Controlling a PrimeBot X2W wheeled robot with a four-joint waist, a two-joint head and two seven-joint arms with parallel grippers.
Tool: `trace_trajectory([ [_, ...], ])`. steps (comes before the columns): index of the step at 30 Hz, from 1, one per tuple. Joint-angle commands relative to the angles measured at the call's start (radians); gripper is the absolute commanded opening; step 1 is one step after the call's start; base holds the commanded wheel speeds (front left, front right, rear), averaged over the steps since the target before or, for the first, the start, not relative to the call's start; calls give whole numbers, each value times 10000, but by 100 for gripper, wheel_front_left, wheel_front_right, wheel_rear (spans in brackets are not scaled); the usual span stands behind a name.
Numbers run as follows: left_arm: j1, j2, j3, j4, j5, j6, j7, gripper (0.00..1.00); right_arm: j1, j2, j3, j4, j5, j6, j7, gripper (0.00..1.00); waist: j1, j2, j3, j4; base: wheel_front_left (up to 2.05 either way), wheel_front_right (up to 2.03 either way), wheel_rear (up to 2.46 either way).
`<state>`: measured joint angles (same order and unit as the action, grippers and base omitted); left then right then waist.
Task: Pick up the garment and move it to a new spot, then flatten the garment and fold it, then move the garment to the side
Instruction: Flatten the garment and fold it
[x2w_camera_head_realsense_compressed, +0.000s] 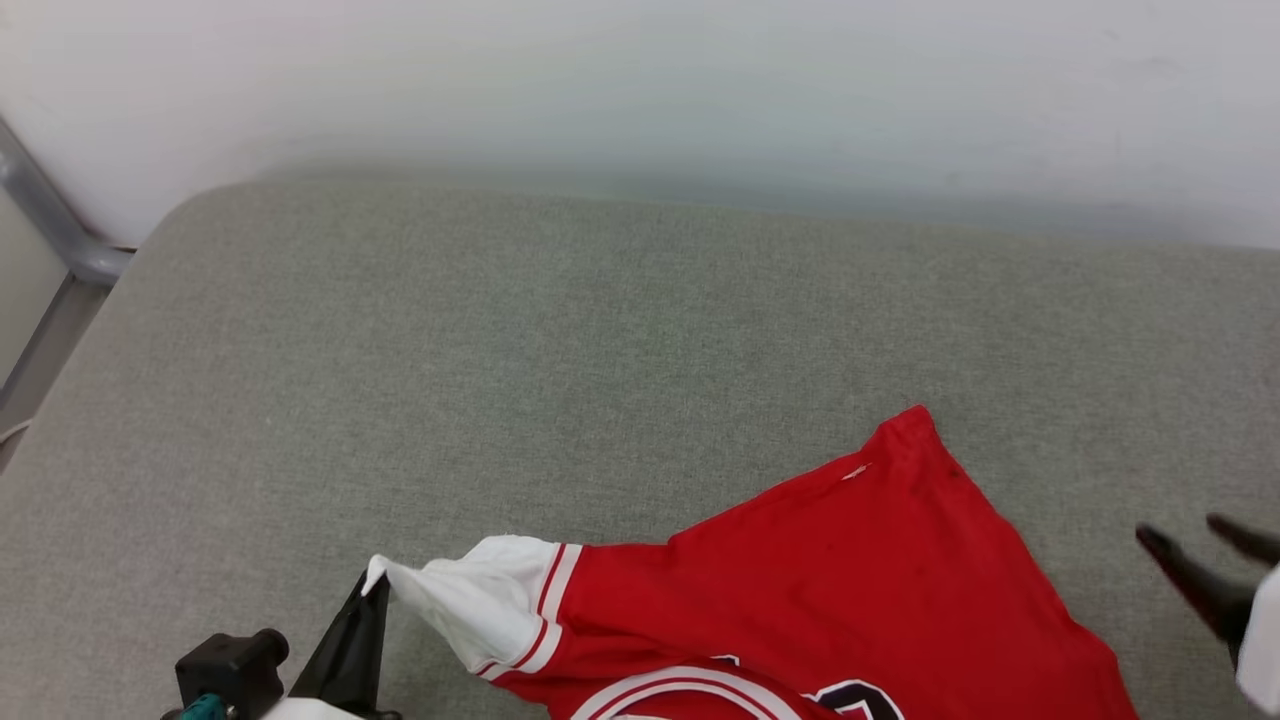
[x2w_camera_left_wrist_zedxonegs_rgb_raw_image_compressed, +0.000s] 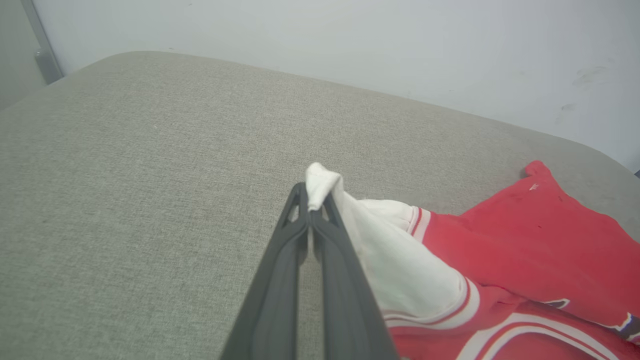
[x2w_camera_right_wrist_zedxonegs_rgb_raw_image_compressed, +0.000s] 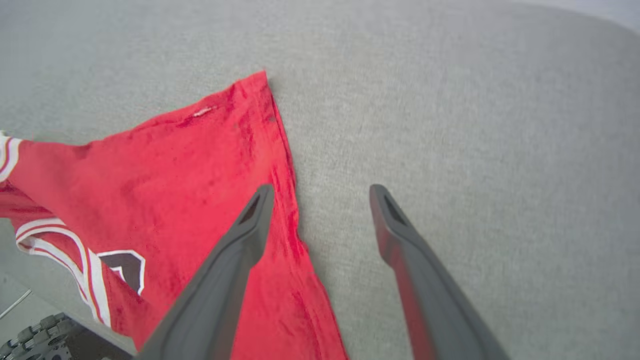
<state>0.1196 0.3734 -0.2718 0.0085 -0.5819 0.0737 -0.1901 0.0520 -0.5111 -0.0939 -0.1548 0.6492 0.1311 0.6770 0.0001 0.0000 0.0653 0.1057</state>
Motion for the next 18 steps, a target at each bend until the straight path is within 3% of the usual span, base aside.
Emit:
trace_trajectory([
  [1, -147, 19, -6, -68, 69, 21, 2, 0, -352, -108, 96, -122, -28, -8, 100, 100, -1, 0, 122, 81, 0, 0, 0],
  [8, -603, -132, -196, -202, 155, -54, -57, 0, -3062, -585, 1573, -18, -283, -8, 1071, 100, -1, 0, 721, 447, 0, 0, 0],
  [18, -1298, -459, -503, -160, 250, -202, -197, 0, -5773, -1056, 4106, 1754, -450, -8, 3218, 100, -1, 0, 1573, 1099, 0, 0, 0],
])
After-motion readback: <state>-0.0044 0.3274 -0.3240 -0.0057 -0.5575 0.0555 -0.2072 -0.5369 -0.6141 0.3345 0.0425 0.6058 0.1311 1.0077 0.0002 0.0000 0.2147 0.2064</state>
